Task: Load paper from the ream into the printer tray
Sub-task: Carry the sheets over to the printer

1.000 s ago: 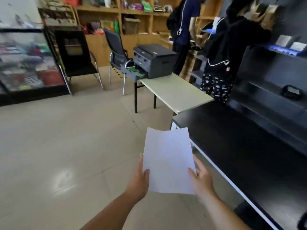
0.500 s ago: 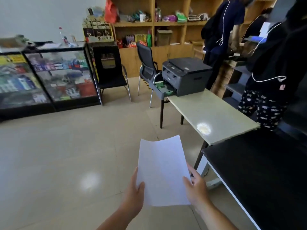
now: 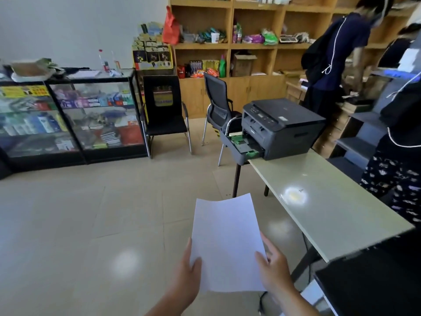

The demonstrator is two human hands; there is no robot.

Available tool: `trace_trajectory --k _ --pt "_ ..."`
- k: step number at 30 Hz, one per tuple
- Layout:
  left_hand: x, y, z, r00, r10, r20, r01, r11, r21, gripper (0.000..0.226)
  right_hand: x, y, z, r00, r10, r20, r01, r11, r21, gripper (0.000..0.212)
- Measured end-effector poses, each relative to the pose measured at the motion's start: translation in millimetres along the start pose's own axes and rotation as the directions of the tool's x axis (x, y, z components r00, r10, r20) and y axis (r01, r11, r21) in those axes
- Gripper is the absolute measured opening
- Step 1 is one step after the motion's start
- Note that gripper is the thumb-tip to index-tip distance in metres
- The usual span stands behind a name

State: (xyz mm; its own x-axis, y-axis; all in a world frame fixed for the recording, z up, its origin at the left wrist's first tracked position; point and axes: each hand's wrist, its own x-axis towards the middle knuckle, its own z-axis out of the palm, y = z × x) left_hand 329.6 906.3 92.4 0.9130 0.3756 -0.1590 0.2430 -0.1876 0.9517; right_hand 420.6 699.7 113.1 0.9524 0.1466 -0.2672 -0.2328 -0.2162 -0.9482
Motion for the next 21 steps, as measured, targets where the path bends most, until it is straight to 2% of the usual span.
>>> trace_trajectory --k 6,10,13,17,19,21 --pt "140 -15 -48 0.999 -0.045 0.013 0.045 0.997 -0.069 0.06 120 -23 72 0.999 -0.048 -0.001 0.048 0.996 -0.075 0.055" --pt "220 -20 -82 0.995 -0.095 0.019 0.096 0.995 -0.033 0.062 179 -51 116 0.997 -0.059 -0.051 0.053 0.992 -0.113 0.057" --pt "286 -13 -107 0.997 -0.072 0.029 0.073 0.997 -0.025 0.061 226 -76 146 0.998 -0.069 0.0 0.068 0.993 -0.097 0.054" --pt "365 -8 -126 0.999 -0.026 0.043 0.026 1.0 0.014 0.061 294 -95 174 0.998 -0.038 -0.047 0.035 0.997 -0.065 0.05" --pt "407 -5 -131 1.0 -0.008 0.03 0.007 0.999 0.051 0.061 330 -104 183 0.997 -0.042 -0.069 0.037 0.997 -0.074 0.058" --pt "451 -1 -134 0.999 -0.005 0.043 0.001 0.996 0.09 0.061 370 -107 192 0.995 -0.039 -0.088 0.031 0.996 -0.086 0.051"
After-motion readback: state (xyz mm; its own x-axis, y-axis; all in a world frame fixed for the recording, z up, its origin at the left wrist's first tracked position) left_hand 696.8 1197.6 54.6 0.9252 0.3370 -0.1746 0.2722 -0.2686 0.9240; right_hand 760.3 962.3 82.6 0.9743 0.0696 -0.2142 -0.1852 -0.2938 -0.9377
